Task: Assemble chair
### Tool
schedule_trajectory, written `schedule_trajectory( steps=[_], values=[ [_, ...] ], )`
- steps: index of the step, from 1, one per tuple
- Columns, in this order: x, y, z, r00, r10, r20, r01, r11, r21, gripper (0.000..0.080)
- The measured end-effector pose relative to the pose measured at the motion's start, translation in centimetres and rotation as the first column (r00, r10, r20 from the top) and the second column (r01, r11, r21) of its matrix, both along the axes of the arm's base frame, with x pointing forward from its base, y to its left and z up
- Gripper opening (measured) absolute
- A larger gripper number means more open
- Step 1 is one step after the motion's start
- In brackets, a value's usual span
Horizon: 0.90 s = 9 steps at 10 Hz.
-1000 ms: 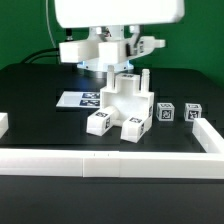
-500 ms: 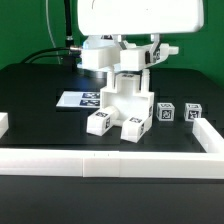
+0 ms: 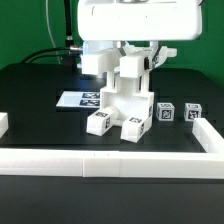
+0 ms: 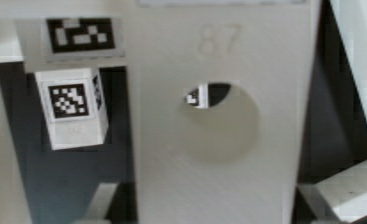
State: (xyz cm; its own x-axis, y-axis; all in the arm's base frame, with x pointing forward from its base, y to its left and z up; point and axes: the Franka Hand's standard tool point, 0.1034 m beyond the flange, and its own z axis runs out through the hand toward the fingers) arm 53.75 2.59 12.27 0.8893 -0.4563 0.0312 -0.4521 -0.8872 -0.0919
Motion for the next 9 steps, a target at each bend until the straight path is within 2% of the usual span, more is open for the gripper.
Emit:
schedule_trajectory(
  steps=[3,9],
  values=[
    [0.08,0.43,0.53,1.000,-0.008,0.007,0.008,1.000,0.005,0.0284],
    [-0.02,0.38,0.19,0.999,-0.006,0.037,0.006,1.000,-0.006,0.0284]
  ],
)
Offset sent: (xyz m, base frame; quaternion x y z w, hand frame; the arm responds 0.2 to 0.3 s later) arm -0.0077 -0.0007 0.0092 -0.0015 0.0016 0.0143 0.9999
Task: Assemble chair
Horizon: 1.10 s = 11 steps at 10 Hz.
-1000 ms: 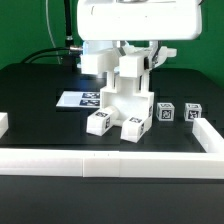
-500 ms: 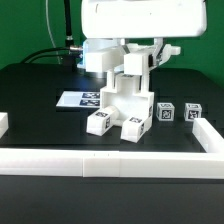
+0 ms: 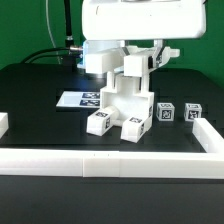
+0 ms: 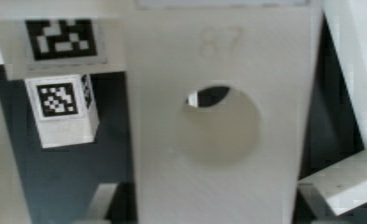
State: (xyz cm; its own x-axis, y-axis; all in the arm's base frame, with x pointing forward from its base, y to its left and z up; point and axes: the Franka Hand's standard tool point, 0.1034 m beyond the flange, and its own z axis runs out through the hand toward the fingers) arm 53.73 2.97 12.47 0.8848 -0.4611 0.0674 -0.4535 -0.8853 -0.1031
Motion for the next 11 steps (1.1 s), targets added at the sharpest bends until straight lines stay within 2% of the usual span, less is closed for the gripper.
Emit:
schedule_trajectory(
  steps=[3,7,11],
  values=[
    [-0.4,1.0,0.0,1.000,-0.015,-0.004,0.015,1.000,0.004,0.0284],
    [-0.3,1.2,0.7,1.000,-0.013,0.005,0.013,1.000,0.010,0.0284],
    [-0.7,0.8,-0.1,1.000,-0.001,0.001,0.001,1.000,0.001,0.0284]
  ],
)
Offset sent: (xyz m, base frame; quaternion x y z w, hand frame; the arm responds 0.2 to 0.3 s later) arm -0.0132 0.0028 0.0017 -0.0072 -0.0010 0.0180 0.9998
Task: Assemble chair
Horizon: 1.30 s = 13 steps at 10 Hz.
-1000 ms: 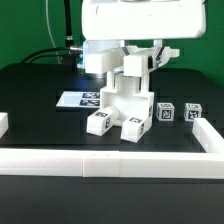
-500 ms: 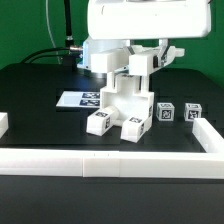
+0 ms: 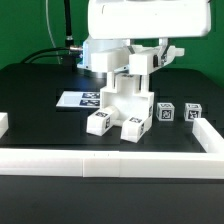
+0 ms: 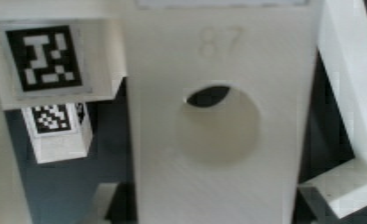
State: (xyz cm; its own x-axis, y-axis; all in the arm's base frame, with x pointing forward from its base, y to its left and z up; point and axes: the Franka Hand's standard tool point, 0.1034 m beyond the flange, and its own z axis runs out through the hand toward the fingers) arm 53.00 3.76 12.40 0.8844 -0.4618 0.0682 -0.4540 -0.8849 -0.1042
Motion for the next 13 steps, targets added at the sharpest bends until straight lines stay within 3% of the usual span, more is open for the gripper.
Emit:
schedule_trajectory(
  steps=[13],
  values=[
    [0.25,-0.52,-0.25,0.998,0.005,0.061,-0.003,1.000,-0.022,0.0284]
  ],
)
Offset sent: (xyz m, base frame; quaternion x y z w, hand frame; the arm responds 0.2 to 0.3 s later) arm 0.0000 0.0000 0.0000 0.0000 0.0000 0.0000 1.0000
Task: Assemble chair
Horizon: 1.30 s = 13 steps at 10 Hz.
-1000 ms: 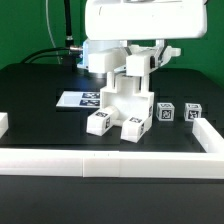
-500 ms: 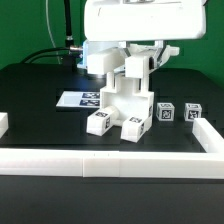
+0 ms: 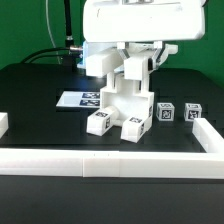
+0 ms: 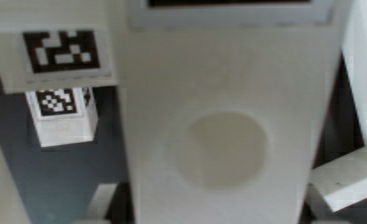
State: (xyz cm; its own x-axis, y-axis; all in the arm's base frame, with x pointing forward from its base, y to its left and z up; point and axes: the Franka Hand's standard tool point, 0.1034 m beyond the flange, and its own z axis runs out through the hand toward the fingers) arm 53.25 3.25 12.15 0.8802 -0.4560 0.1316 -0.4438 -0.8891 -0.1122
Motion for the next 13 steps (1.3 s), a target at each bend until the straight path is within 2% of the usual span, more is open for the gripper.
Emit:
schedule_trajectory(
  steps=[2,5,9,11,13],
  values=[
    [-0.1,0.7,0.4,1.000,-0.013,0.000,0.013,1.000,0.008,0.0284],
    [-0.6,1.4,0.2,1.000,-0.005,-0.005,0.005,1.000,0.010,0.0284],
    [-0.6,1.4,0.2,1.000,-0.003,-0.006,0.003,1.000,0.010,0.0284],
    [-0.7,1.5,1.3,1.000,-0.001,-0.014,0.001,1.000,0.023,0.0284],
    [-1.1,1.0,1.4,1.000,0.004,-0.011,-0.003,1.000,0.022,0.0284]
  ],
)
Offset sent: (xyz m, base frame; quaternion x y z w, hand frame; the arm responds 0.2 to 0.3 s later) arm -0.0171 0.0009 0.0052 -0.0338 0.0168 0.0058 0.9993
